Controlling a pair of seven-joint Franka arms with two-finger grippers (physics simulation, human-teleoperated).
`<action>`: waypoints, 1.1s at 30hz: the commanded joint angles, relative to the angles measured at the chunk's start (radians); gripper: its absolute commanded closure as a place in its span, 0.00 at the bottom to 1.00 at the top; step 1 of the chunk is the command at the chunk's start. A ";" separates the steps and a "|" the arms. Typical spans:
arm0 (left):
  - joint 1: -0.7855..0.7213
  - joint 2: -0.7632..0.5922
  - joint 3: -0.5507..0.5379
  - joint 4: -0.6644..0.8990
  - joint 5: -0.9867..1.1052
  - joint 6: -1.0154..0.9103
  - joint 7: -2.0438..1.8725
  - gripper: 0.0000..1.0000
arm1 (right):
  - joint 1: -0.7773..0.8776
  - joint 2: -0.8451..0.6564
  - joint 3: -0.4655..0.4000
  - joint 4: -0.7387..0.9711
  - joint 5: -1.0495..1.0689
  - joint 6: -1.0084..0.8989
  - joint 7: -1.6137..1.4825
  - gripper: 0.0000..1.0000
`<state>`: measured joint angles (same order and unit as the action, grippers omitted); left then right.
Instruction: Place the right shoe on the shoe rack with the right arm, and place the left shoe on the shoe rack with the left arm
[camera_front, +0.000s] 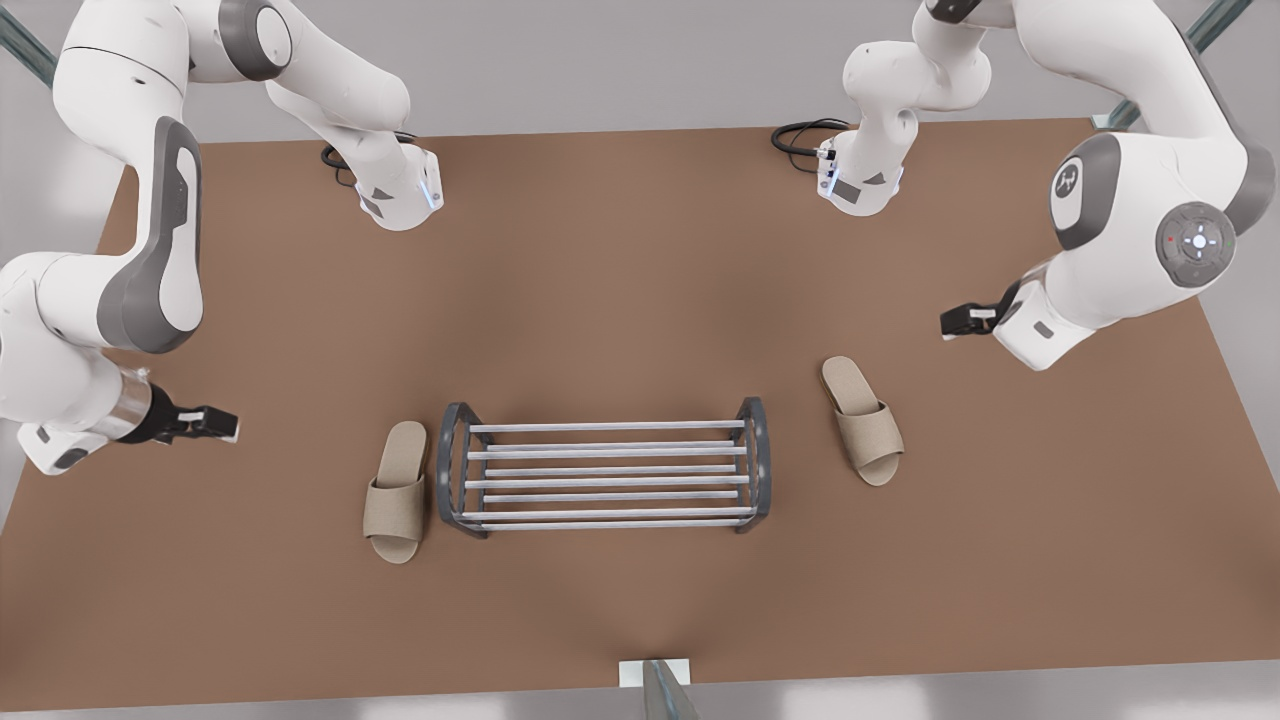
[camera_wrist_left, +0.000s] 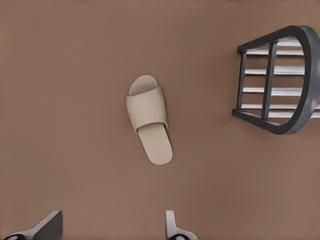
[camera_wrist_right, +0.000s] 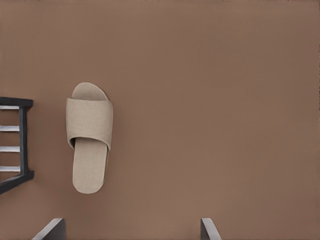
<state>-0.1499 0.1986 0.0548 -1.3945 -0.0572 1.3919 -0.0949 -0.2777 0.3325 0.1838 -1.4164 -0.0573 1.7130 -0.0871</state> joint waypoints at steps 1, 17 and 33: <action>0.000 0.002 -0.001 -0.001 -0.001 0.015 -0.065 0.00 | 0.000 -0.001 0.000 0.000 0.000 0.060 -0.040 0.00; 0.001 -0.054 0.092 -1.043 -2.173 1.380 2.033 0.00 | 0.235 -0.040 -0.092 -0.515 -0.570 1.120 -0.483 0.00; 0.021 -0.028 -0.001 -1.180 -3.109 1.128 2.295 0.00 | 0.314 0.066 -0.198 -0.765 -0.963 1.427 -0.520 0.00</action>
<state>-0.1310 0.1672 0.0540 -2.5743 -2.8973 2.5403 1.5915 0.0072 0.3778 0.0131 -2.2073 -0.9620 3.1224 -0.4319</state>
